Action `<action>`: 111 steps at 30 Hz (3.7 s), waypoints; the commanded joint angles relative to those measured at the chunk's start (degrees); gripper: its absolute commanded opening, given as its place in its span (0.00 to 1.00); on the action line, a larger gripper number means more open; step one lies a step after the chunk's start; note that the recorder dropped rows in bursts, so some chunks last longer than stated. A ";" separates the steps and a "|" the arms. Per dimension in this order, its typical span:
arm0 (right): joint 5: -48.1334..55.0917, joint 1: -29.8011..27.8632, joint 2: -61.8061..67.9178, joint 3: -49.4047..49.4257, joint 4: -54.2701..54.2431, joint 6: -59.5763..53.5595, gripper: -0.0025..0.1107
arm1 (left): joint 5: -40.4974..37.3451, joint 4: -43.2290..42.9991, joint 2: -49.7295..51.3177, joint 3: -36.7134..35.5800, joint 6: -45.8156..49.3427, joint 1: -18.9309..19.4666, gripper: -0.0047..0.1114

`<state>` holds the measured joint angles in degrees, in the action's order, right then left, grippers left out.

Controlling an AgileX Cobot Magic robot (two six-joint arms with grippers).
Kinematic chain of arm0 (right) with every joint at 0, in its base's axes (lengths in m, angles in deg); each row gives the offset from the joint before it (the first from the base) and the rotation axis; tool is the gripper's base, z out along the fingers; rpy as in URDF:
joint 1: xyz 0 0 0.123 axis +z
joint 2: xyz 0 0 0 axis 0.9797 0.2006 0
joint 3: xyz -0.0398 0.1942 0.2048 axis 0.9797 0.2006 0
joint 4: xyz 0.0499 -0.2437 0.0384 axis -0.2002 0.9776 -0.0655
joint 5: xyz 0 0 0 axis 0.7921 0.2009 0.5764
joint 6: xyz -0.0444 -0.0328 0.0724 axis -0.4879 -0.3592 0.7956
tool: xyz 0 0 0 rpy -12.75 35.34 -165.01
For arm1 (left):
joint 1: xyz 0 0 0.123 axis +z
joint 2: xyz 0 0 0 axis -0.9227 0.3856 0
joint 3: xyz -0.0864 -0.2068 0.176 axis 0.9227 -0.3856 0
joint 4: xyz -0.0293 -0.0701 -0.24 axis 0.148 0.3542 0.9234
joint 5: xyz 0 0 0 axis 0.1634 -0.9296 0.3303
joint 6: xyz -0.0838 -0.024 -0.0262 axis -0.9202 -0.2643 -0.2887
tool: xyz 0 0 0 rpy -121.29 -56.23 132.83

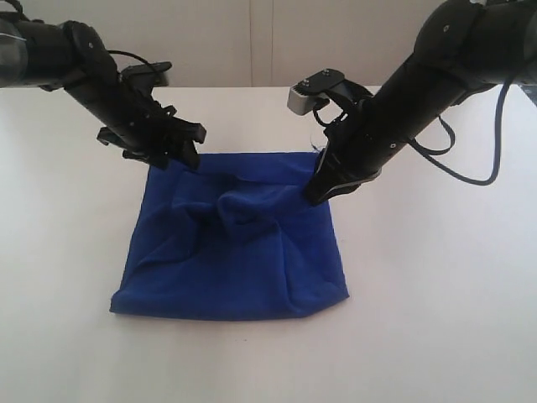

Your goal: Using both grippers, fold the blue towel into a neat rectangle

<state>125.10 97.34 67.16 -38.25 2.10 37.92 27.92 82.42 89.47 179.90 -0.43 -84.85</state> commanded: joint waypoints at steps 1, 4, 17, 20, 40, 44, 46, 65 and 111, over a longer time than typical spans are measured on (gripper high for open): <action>0.18 -0.07 0.02 -0.30 0.00 0.34 0.02 | 1.61 5.51 1.52 0.11 4.72 0.29 0.57; 0.17 -0.07 0.02 -0.20 0.00 0.34 0.02 | 3.52 5.39 2.59 0.11 4.72 0.29 0.57; 0.17 -0.07 0.02 -0.20 0.00 0.52 0.02 | 7.02 6.18 4.51 0.01 4.82 0.29 0.57; 0.17 -0.07 0.02 -0.20 0.00 0.52 0.02 | 6.93 6.97 4.58 0.01 4.82 0.29 0.56; -0.43 -0.07 0.02 -0.20 0.00 0.51 0.02 | 5.23 6.31 4.48 0.12 6.23 0.29 0.04; -0.40 -0.07 0.02 -0.20 1.26 0.51 0.02 | 4.03 6.04 1.81 0.12 6.33 0.29 0.04; -0.40 -0.07 -0.11 -0.32 2.41 0.65 0.02 | 1.96 5.82 -0.48 0.12 7.78 0.29 0.04; 2.34 -0.07 -14.23 -2.71 8.57 7.26 0.02 | -19.94 4.31 -23.38 0.01 7.56 0.42 0.04; 17.07 0.03 -45.41 6.69 4.70 17.25 0.02 | -29.18 14.22 -69.36 -31.59 4.79 0.28 0.04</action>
<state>142.29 97.34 24.13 -32.89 8.44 54.76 1.36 95.38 22.36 149.09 5.66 -84.63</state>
